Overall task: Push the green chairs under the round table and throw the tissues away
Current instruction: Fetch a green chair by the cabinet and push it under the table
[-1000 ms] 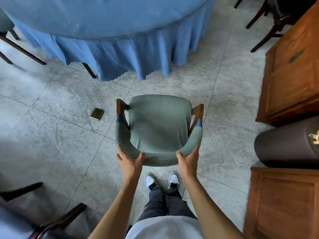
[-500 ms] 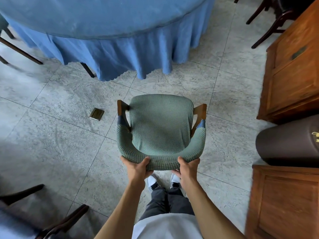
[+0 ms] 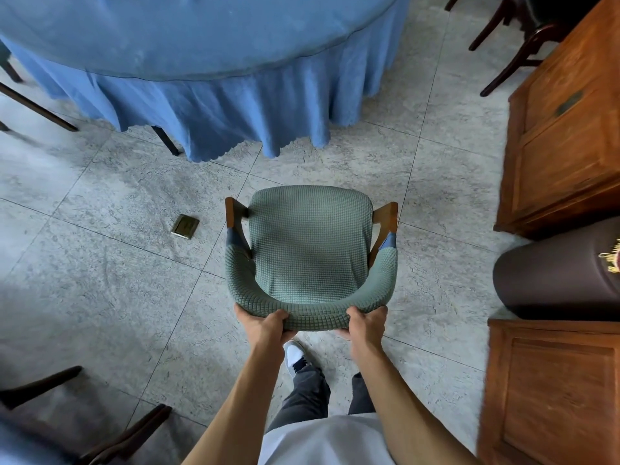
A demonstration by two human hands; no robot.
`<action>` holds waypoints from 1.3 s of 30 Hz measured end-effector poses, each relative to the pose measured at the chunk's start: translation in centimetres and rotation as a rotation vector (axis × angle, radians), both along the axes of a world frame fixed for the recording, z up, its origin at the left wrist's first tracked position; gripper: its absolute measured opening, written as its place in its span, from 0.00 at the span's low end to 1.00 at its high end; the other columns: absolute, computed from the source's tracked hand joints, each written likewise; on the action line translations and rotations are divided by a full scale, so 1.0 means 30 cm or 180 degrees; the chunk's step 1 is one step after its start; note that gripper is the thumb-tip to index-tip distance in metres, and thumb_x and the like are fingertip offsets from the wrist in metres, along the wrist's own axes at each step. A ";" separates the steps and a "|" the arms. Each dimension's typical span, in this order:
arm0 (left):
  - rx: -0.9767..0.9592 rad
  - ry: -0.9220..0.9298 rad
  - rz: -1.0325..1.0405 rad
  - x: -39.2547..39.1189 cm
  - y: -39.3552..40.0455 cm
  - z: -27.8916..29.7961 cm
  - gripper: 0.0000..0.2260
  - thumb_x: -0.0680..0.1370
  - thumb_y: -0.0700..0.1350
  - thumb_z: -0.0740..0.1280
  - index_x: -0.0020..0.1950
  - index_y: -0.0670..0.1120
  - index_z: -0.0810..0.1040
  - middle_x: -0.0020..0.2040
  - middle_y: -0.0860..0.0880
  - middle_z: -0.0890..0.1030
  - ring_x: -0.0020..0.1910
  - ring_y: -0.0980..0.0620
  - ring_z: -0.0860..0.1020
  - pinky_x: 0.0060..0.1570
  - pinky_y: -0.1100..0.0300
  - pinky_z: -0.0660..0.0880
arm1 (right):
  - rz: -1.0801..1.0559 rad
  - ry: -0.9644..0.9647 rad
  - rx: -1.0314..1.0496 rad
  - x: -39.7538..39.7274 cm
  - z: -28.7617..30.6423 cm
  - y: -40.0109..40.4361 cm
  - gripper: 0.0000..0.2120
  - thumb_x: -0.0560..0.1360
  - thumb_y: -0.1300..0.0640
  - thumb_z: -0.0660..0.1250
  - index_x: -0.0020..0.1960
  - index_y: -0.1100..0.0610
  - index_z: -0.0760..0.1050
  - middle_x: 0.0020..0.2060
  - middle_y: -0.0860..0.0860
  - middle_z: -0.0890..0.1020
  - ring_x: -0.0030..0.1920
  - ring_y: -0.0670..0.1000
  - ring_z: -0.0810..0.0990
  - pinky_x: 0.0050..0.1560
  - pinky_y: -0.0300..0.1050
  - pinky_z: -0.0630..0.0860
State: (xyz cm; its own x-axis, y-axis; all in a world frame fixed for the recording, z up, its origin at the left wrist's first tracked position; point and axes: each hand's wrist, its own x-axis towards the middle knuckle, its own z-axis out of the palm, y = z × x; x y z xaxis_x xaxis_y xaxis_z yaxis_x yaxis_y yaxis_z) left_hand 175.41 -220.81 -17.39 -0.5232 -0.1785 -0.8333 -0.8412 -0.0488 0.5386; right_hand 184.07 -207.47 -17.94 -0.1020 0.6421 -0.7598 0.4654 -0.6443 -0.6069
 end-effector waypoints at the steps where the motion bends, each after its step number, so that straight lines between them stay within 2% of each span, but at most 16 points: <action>1: -0.0014 -0.0005 0.0014 0.003 0.004 0.002 0.41 0.74 0.26 0.66 0.77 0.57 0.55 0.69 0.41 0.68 0.48 0.41 0.78 0.28 0.50 0.81 | 0.0003 0.0012 0.0018 0.004 -0.003 0.001 0.19 0.77 0.71 0.64 0.65 0.61 0.64 0.58 0.58 0.72 0.53 0.60 0.77 0.40 0.63 0.84; 6: -0.0030 -0.0018 0.0079 0.039 0.037 0.009 0.41 0.75 0.26 0.65 0.78 0.58 0.54 0.69 0.42 0.67 0.48 0.41 0.77 0.28 0.50 0.81 | 0.0095 0.0036 0.0131 0.033 -0.013 0.034 0.18 0.77 0.71 0.64 0.63 0.61 0.65 0.54 0.57 0.73 0.46 0.56 0.78 0.39 0.63 0.84; 8: -0.0052 -0.0067 0.0115 0.059 0.059 0.013 0.41 0.74 0.26 0.66 0.78 0.57 0.54 0.70 0.41 0.67 0.53 0.38 0.77 0.29 0.49 0.82 | 0.0186 -0.0011 0.0164 0.050 -0.018 0.060 0.17 0.77 0.70 0.64 0.63 0.61 0.65 0.54 0.57 0.74 0.47 0.57 0.78 0.39 0.63 0.84; 11: -0.0128 -0.0076 0.0143 0.092 0.103 0.019 0.41 0.74 0.26 0.67 0.78 0.55 0.55 0.70 0.41 0.68 0.54 0.36 0.78 0.26 0.50 0.81 | 0.0267 -0.0061 0.0179 0.076 -0.024 0.109 0.18 0.76 0.70 0.64 0.64 0.61 0.65 0.56 0.58 0.74 0.49 0.59 0.79 0.38 0.62 0.84; 14: -0.0140 -0.0030 0.0190 0.131 0.162 0.022 0.39 0.74 0.26 0.66 0.77 0.55 0.56 0.68 0.41 0.68 0.54 0.34 0.78 0.24 0.51 0.80 | 0.0328 -0.0088 0.0191 0.099 -0.024 0.172 0.19 0.76 0.69 0.65 0.65 0.61 0.66 0.57 0.59 0.74 0.51 0.60 0.78 0.36 0.58 0.84; 20: -0.0195 0.0041 0.0369 0.209 0.272 0.023 0.34 0.74 0.26 0.65 0.73 0.51 0.59 0.67 0.40 0.69 0.54 0.36 0.78 0.24 0.51 0.80 | 0.0536 -0.0149 0.0294 0.141 -0.009 0.301 0.18 0.76 0.69 0.65 0.65 0.65 0.67 0.56 0.60 0.76 0.46 0.58 0.79 0.26 0.47 0.82; 22: -0.0215 0.0021 0.0474 0.229 0.306 0.029 0.36 0.74 0.26 0.65 0.75 0.51 0.58 0.68 0.39 0.70 0.55 0.35 0.79 0.28 0.49 0.81 | 0.0575 -0.0155 0.0273 0.150 -0.005 0.338 0.17 0.76 0.69 0.65 0.64 0.65 0.67 0.54 0.59 0.76 0.45 0.58 0.79 0.24 0.46 0.80; 24: -0.0126 -0.0081 0.0510 0.240 0.343 0.037 0.36 0.75 0.27 0.65 0.77 0.48 0.56 0.69 0.39 0.69 0.56 0.35 0.78 0.39 0.42 0.83 | 0.0610 -0.0167 0.0274 0.158 -0.005 0.372 0.16 0.76 0.68 0.65 0.63 0.64 0.67 0.53 0.59 0.76 0.46 0.59 0.80 0.25 0.46 0.81; 26: 0.0035 -0.0276 0.0573 0.255 0.389 0.057 0.32 0.77 0.27 0.63 0.78 0.43 0.55 0.67 0.39 0.69 0.60 0.33 0.77 0.52 0.37 0.80 | 0.0684 -0.0192 0.0292 0.170 -0.012 0.412 0.15 0.76 0.68 0.65 0.62 0.64 0.67 0.53 0.59 0.76 0.45 0.60 0.80 0.28 0.48 0.82; 27: 0.0090 -0.0316 0.0637 0.263 0.408 0.059 0.32 0.78 0.27 0.63 0.78 0.43 0.55 0.68 0.39 0.69 0.62 0.33 0.76 0.53 0.37 0.80 | 0.0712 -0.0192 0.0295 0.177 -0.018 0.433 0.15 0.76 0.68 0.65 0.61 0.63 0.67 0.53 0.59 0.76 0.45 0.59 0.80 0.29 0.49 0.82; 29: 0.0042 -0.0253 0.0698 0.286 0.443 0.045 0.32 0.77 0.27 0.64 0.76 0.45 0.56 0.68 0.41 0.69 0.62 0.33 0.76 0.45 0.39 0.82 | 0.0743 -0.0177 0.0286 0.189 -0.030 0.472 0.15 0.76 0.68 0.64 0.61 0.63 0.67 0.53 0.60 0.76 0.44 0.59 0.80 0.31 0.52 0.83; 31: -0.0154 -0.0129 0.0776 0.308 0.476 0.028 0.34 0.74 0.26 0.66 0.74 0.50 0.58 0.67 0.40 0.69 0.58 0.33 0.78 0.32 0.43 0.82 | 0.0803 -0.0177 0.0310 0.200 -0.038 0.513 0.15 0.76 0.68 0.64 0.61 0.63 0.67 0.51 0.59 0.76 0.43 0.59 0.81 0.32 0.55 0.83; 32: -0.0194 -0.0075 0.0831 0.319 0.491 0.026 0.35 0.73 0.26 0.66 0.73 0.52 0.59 0.67 0.40 0.69 0.56 0.33 0.78 0.29 0.44 0.82 | 0.0836 -0.0182 0.0330 0.206 -0.041 0.532 0.14 0.76 0.67 0.64 0.60 0.63 0.67 0.51 0.59 0.76 0.43 0.59 0.81 0.32 0.56 0.83; 35: -0.0230 -0.0134 0.0990 0.343 0.522 -0.022 0.36 0.72 0.27 0.67 0.73 0.53 0.59 0.63 0.43 0.71 0.53 0.35 0.79 0.30 0.39 0.81 | 0.0926 -0.0190 0.0381 0.222 -0.052 0.580 0.13 0.75 0.67 0.65 0.58 0.63 0.67 0.46 0.56 0.76 0.41 0.57 0.81 0.33 0.61 0.84; 37: -0.0167 -0.0279 0.0915 0.364 0.515 -0.139 0.36 0.70 0.31 0.70 0.74 0.50 0.61 0.65 0.40 0.74 0.51 0.35 0.81 0.28 0.42 0.81 | 0.0970 -0.0211 0.0414 0.234 -0.060 0.609 0.13 0.75 0.66 0.65 0.57 0.62 0.68 0.45 0.56 0.76 0.41 0.59 0.81 0.35 0.63 0.83; 39: -0.0100 -0.0301 0.0935 0.378 0.538 -0.146 0.37 0.70 0.31 0.70 0.75 0.49 0.60 0.66 0.40 0.74 0.51 0.36 0.81 0.28 0.43 0.82 | 0.1042 -0.0262 0.0474 0.243 -0.075 0.631 0.12 0.73 0.65 0.66 0.55 0.61 0.68 0.44 0.56 0.77 0.42 0.60 0.81 0.39 0.66 0.83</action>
State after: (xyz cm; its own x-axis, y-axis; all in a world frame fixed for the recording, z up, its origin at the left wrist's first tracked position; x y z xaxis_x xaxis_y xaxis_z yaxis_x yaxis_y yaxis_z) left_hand 186.76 -204.67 -21.78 -0.3658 -0.3372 -0.8674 -0.8400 -0.2817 0.4638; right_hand 191.37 -188.53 -20.18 -0.2626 0.6897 -0.6747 0.6835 -0.3606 -0.6347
